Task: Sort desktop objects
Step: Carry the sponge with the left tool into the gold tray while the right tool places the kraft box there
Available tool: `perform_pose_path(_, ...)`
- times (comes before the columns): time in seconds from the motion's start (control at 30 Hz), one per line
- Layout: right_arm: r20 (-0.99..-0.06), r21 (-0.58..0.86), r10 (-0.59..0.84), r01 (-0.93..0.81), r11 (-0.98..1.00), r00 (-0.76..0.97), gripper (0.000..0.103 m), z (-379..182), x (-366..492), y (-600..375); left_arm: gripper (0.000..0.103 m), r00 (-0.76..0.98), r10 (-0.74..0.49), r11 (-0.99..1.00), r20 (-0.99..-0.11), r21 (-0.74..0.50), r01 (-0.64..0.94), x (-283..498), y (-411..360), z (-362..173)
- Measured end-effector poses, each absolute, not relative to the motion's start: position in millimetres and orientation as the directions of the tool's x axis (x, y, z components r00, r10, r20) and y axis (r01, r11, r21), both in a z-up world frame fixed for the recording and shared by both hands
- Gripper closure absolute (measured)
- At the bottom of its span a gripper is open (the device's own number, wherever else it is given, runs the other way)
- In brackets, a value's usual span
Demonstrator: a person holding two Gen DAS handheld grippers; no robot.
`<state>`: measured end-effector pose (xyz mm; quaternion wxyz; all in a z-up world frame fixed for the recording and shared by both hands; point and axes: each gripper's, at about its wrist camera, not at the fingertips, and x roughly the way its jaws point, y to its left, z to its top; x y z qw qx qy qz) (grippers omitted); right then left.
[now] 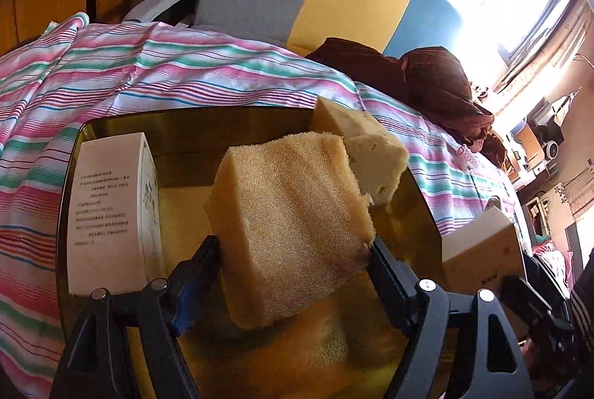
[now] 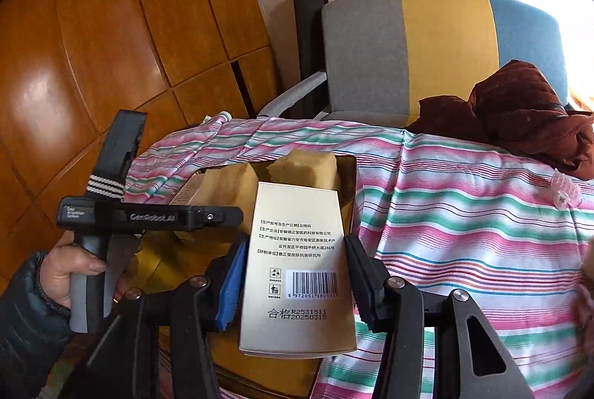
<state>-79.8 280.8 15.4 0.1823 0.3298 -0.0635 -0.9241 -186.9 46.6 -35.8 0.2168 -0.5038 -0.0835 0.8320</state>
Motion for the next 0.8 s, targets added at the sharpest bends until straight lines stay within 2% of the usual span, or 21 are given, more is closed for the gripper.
perform_pose_path(0.4, -0.610, 0.219, -0.401, 0.341, -0.914, -0.684, 0.051, 5.0, -91.6, 260.1, 0.023, -0.400, 0.372, -0.917, -0.837, -0.265, -0.298, -222.8, 69.3, -45.9)
perform_pose_path(0.53, -0.635, 0.174, -0.366, 0.335, -0.926, -0.680, 0.052, -1.1, -95.0, 252.2, 0.023, -0.397, 0.420, -0.898, -0.816, -0.311, -0.310, -224.3, 72.9, -42.0)
perform_pose_path(0.8, -0.686, 0.091, -0.285, 0.310, -0.947, -0.669, 0.052, -14.7, -105.4, 241.8, 0.023, -0.402, 0.432, -0.887, -0.807, -0.299, -0.352, -226.1, 78.3, -42.4)
